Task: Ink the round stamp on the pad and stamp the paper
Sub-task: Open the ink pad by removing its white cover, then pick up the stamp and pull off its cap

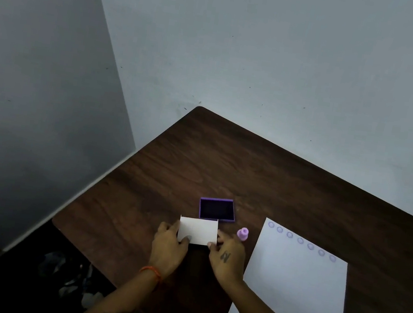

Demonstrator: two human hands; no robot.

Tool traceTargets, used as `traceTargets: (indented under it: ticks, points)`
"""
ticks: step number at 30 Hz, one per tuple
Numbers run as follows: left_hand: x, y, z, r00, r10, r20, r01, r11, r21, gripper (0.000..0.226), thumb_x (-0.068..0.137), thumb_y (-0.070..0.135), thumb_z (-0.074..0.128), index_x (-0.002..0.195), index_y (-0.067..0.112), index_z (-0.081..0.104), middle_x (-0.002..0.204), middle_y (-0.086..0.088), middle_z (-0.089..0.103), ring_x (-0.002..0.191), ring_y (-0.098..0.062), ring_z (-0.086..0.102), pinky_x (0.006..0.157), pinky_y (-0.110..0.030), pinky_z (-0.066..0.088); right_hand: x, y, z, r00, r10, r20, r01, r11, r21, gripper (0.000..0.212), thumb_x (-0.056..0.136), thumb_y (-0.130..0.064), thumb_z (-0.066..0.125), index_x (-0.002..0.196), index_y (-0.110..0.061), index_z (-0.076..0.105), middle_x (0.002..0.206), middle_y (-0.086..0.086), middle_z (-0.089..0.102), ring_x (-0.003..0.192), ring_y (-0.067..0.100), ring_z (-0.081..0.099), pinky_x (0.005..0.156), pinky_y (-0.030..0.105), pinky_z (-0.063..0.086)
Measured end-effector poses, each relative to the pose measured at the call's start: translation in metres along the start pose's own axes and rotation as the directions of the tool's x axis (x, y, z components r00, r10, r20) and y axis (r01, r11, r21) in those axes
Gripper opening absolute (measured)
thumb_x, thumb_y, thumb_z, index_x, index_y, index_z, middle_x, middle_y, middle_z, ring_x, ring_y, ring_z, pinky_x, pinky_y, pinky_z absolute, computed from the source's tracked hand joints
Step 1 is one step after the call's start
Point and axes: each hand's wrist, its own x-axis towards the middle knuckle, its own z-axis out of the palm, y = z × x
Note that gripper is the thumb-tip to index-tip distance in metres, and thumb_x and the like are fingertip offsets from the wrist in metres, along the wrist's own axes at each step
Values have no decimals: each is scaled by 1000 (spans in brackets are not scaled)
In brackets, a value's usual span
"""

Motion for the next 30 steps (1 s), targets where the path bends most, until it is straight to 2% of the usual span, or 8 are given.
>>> traceTargets:
  ticks: [6, 11, 15, 19, 22, 26, 30]
  points:
    - [0, -9, 5, 1000, -18, 16, 17, 998, 60, 52, 89, 25, 56, 136, 12, 38, 128, -15, 46, 118, -28, 45, 104, -37, 42, -4, 2, 0, 995, 27, 91, -22, 998, -58, 42, 84, -17, 65, 124, -11, 56, 127, 9, 60, 115, 25, 58, 102, 32, 47]
    - [4, -1, 7, 999, -9, -34, 12, 997, 80, 63, 87, 32, 58, 141, 15, 30, 137, -12, 39, 128, -28, 36, 104, -38, 40, 0, -2, -8, 992, 22, 121, -18, 999, -29, 39, 83, -18, 66, 121, -12, 57, 123, 7, 64, 109, 23, 62, 100, 33, 49]
    - [8, 21, 12, 984, 161, -71, -159, 986, 41, 62, 84, 29, 62, 139, 21, 34, 138, -7, 40, 126, -24, 37, 101, -33, 39, 3, -8, -23, 999, -32, 11, 32, 999, 30, 41, 81, -18, 68, 121, -18, 58, 127, 3, 61, 112, 20, 60, 102, 31, 44]
    - [13, 46, 25, 943, 332, -17, -333, 943, -16, 63, 82, 21, 65, 138, 20, 35, 141, -3, 40, 129, -20, 37, 103, -24, 29, 10, -5, -45, 989, -9, -147, 17, 998, 54, 46, 81, -23, 69, 125, -22, 55, 129, 4, 58, 106, 18, 62, 87, 23, 47]
    - [15, 62, 39, 932, 358, 52, -355, 933, -56, 63, 82, 17, 65, 137, 21, 36, 144, -1, 39, 132, -19, 35, 106, -27, 31, 17, 5, -57, 979, 36, -200, -32, 999, 23, 44, 82, -27, 67, 124, -20, 56, 132, 7, 57, 115, 23, 58, 95, 32, 49]
    - [21, 72, 57, 929, 333, 165, -321, 943, -91, 53, 85, 18, 62, 134, 18, 42, 141, -4, 43, 125, -21, 47, 105, -32, 38, 23, 20, -60, 980, 105, -166, -96, 994, 60, 42, 84, -36, 63, 121, -17, 57, 127, 9, 61, 111, 24, 60, 96, 34, 48]
    - [28, 73, 71, 929, 311, 201, -303, 950, -70, 28, 88, 17, 56, 116, 15, 59, 126, -7, 56, 110, -20, 56, 93, -19, 36, 28, 29, -54, 982, 143, -126, -133, 988, 83, 36, 84, -41, 62, 108, -14, 66, 111, 8, 69, 95, 19, 64, 89, 25, 48]
